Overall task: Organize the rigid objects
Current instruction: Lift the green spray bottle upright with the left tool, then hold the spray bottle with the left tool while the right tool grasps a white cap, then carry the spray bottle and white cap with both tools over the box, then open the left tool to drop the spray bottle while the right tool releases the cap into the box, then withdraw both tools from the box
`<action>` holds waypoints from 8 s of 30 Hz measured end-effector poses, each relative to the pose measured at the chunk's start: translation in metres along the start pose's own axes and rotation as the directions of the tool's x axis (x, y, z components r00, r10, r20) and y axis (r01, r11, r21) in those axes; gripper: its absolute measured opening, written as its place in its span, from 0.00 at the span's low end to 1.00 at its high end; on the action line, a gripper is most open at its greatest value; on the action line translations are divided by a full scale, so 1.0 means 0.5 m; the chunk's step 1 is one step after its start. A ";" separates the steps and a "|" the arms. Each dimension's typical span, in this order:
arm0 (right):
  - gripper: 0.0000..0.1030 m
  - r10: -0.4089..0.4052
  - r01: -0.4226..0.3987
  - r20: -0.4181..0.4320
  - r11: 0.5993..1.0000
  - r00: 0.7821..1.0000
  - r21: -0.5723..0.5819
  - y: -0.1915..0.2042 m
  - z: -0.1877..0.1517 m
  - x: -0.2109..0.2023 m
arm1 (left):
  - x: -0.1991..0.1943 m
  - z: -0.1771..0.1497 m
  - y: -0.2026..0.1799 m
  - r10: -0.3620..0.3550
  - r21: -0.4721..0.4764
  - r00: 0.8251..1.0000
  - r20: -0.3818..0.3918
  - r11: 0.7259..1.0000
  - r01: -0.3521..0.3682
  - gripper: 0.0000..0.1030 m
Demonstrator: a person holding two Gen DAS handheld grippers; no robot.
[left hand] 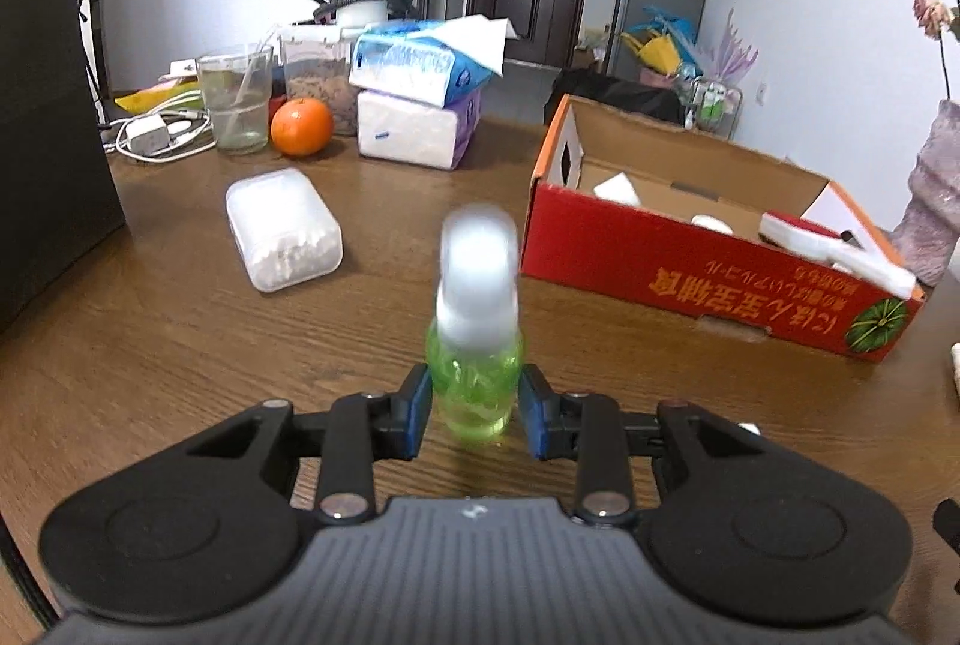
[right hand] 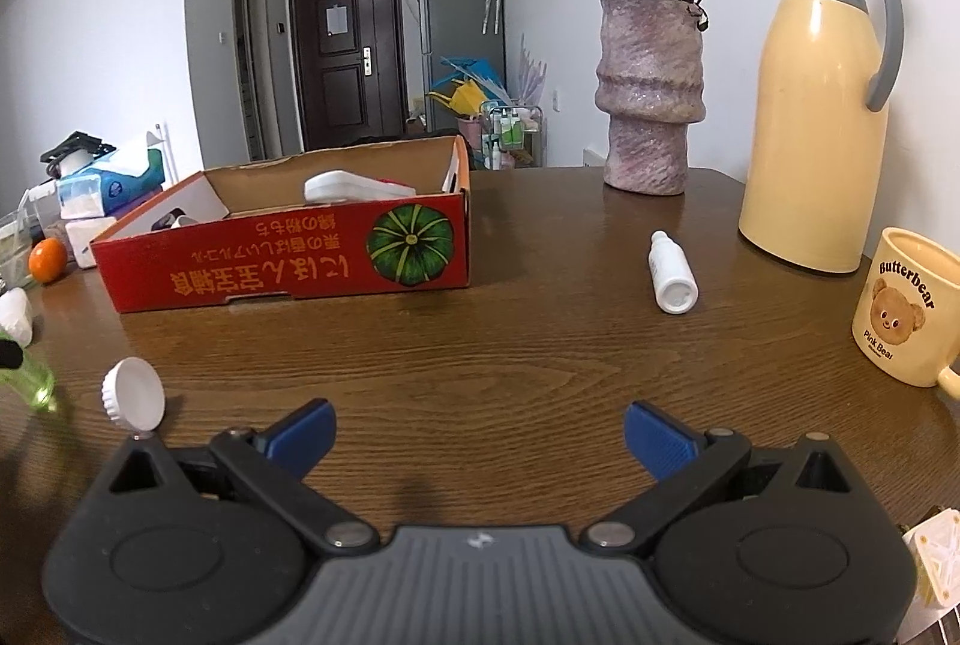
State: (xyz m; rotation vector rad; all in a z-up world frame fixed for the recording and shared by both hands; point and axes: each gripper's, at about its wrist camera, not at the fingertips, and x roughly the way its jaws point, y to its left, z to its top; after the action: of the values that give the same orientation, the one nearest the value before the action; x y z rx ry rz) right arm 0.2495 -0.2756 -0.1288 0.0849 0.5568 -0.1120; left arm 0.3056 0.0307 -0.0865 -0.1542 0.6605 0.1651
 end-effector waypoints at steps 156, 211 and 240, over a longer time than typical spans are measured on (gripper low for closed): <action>0.14 0.294 -0.286 0.056 0.951 0.954 -0.121 0.189 0.339 0.280 | 0.186 0.245 -0.222 -0.152 0.071 0.977 0.151 0.987 0.143 0.31; 1.00 0.096 -0.095 0.001 0.986 0.995 -0.140 0.195 0.383 0.355 | 0.237 0.294 -0.189 -0.136 0.102 0.975 0.177 0.988 0.119 1.00; 1.00 0.118 -0.109 0.051 0.982 0.992 -0.153 0.161 0.343 0.229 | 0.097 0.234 -0.171 -0.160 0.097 0.966 0.202 0.985 0.143 1.00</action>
State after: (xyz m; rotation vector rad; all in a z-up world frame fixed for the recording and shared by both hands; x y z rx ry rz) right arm 0.4459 -0.2246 -0.0405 -0.0333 0.4973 0.0391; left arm 0.4305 -0.0249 -0.0176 -0.1062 0.4421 0.0056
